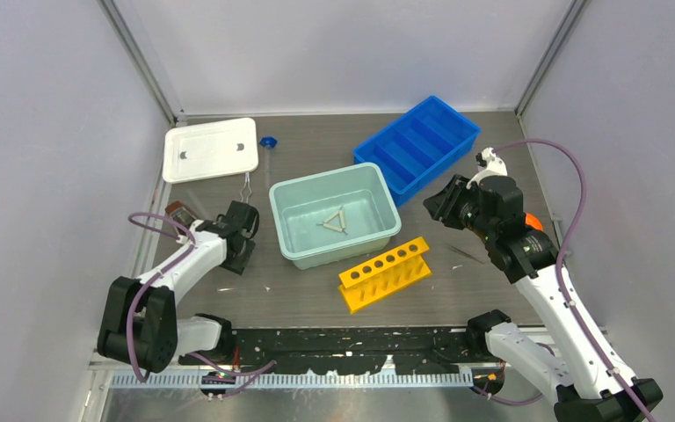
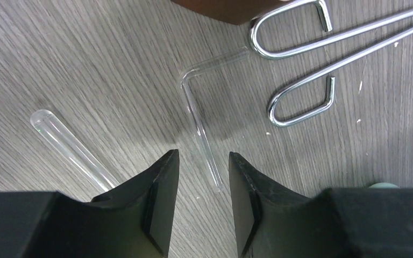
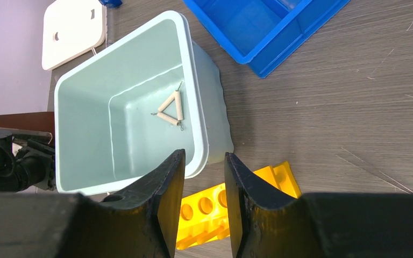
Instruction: Organize the chemistry lab equipment
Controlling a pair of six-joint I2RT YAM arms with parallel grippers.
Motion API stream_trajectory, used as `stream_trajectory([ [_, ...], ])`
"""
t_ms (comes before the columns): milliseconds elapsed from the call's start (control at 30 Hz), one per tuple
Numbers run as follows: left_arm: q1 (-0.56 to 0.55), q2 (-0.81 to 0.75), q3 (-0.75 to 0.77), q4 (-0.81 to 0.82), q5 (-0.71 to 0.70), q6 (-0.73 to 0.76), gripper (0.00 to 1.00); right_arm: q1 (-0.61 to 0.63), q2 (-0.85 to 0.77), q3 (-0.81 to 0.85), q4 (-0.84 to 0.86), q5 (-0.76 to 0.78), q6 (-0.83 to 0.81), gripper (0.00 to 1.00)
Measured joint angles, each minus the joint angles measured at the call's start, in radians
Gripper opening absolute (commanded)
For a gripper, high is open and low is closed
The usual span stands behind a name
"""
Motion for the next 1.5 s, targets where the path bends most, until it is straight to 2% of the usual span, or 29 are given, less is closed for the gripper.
stream_trajectory([
  [467, 0.000, 0.048, 0.000, -0.005, -0.018, -0.052, 0.40, 0.000, 0.000, 0.000, -0.002, 0.038, -0.017, 0.39],
  [733, 0.000, 0.067, 0.000, -0.017, -0.018, -0.064, 0.25, 0.000, 0.000, 0.000, -0.010, 0.042, -0.028, 0.39],
  [1233, 0.000, 0.068, -0.003, -0.030, -0.014, -0.089, 0.23, 0.000, 0.000, 0.038, -0.018, 0.046, -0.026, 0.39],
  [1500, 0.001, 0.060, -0.007, -0.047, -0.013, -0.112, 0.13, 0.000, -0.002, 0.058, -0.024, 0.032, -0.002, 0.39],
])
